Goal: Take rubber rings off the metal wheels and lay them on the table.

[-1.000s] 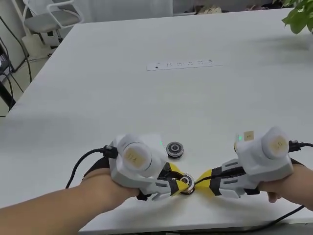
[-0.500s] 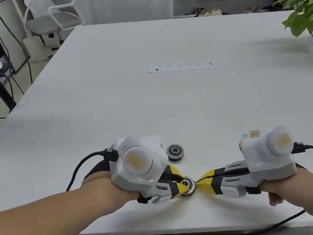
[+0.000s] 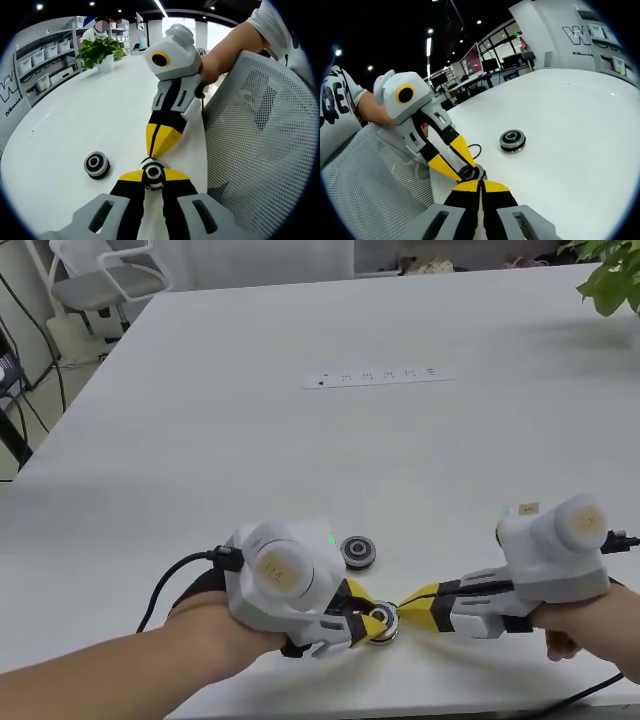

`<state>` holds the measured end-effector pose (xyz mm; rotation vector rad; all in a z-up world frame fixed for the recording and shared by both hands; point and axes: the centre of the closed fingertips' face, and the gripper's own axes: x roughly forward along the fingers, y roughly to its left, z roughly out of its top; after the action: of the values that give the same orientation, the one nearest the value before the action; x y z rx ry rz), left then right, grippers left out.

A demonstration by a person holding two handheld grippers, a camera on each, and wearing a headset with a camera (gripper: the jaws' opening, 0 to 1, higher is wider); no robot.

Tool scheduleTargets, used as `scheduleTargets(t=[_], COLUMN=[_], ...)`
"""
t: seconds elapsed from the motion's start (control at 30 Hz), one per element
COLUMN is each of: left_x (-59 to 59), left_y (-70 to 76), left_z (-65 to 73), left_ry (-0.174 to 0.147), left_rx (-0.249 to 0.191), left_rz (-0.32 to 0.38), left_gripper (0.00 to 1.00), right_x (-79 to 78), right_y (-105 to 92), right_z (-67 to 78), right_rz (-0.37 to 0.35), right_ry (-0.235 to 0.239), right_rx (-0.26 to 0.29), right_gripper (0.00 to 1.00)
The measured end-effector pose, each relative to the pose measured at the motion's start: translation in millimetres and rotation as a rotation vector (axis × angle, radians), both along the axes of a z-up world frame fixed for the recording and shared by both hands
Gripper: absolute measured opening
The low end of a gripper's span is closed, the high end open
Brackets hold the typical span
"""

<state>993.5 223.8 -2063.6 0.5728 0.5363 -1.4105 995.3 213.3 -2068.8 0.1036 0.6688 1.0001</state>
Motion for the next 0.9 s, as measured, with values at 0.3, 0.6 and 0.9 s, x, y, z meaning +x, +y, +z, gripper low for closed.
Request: scheduleTargets(t=[0.3, 0.6, 0.9], left_x=[-0.3, -0.3, -0.5], left_y=[-0.3, -0.3, -0.3], left_z=[0.0, -0.2, -0.1], left_ry=[-0.004, -0.003, -0.002], left_rx=[0.007, 0.016, 0.015], left_rz=[0.004, 0.014, 0.016], left_gripper=[0.07, 0.07, 0.07], right_x=[-0.5, -1.3, -3.3], right_y=[2.1, 4.4, 9.6], right_z=[2.8, 5.6, 7.5], right_rz=[0.0, 0.001, 0.027], right_ry=[0.008, 0.014, -0.001], right_rx=[0.011, 0.017, 0.016], right_gripper=[0.0, 0.0, 0.0])
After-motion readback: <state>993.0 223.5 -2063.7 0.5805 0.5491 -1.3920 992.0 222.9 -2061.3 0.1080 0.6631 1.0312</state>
